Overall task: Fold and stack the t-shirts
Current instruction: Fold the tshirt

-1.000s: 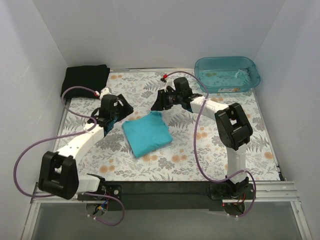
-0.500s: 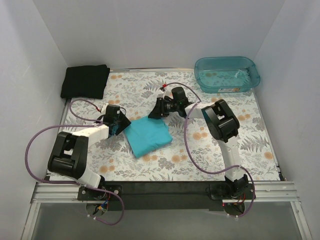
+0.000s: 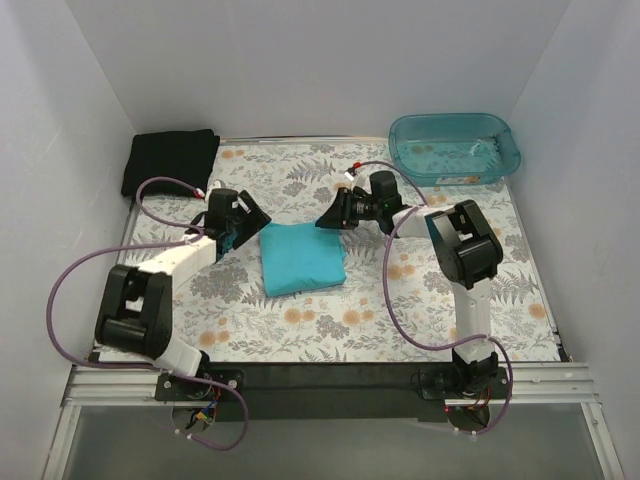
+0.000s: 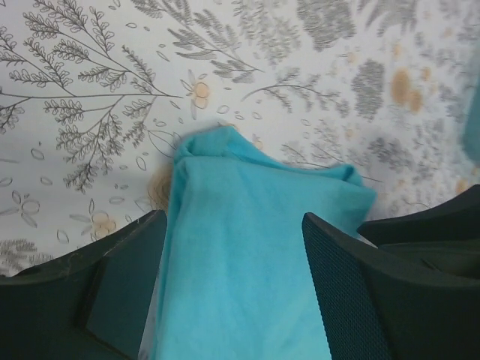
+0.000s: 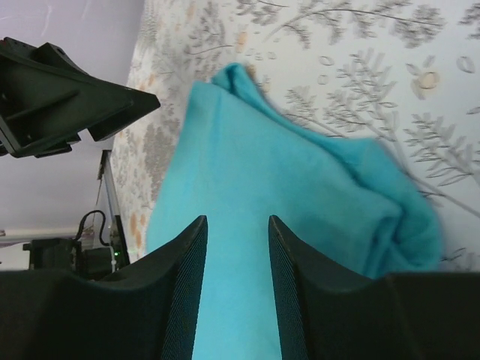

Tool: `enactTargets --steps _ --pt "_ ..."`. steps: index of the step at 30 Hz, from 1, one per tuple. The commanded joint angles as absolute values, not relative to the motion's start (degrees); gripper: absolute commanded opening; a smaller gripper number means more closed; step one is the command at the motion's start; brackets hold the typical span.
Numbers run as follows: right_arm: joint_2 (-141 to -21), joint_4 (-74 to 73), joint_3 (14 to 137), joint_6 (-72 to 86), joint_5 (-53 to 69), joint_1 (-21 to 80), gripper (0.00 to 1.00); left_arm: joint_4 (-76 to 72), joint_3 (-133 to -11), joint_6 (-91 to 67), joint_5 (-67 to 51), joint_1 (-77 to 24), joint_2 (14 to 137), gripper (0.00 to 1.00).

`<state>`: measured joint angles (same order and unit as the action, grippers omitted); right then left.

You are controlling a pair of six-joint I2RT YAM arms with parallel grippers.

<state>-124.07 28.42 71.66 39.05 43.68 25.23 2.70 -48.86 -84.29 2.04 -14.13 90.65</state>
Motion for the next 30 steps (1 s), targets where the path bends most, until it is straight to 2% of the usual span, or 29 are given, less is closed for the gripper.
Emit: enactTargets --steps 1,8,10,13,19,30 --pt "-115.06 31.46 69.09 39.64 45.09 26.72 0.39 5.96 -47.12 -83.58 1.06 -15.11 78.86 0.68" --pt "-103.12 32.17 58.11 39.73 43.60 29.18 0.40 10.28 -41.05 -86.13 -2.28 -20.47 67.33 0.68" --pt "-99.17 30.59 53.63 37.89 39.22 28.74 0.51 11.77 -39.99 -86.66 -2.90 -21.00 65.32 0.68" --pt "-96.60 21.31 52.38 32.11 34.03 28.30 0.55 13.61 -38.32 -86.84 -1.41 -21.97 63.03 0.68" --pt "-91.59 8.98 50.98 24.79 23.30 28.39 0.57 15.73 -36.30 -86.57 1.30 -22.85 61.52 0.68" --pt "-97.20 5.27 54.31 22.41 25.31 29.44 0.52 17.58 -37.79 -84.99 4.48 -25.31 66.97 0.69"
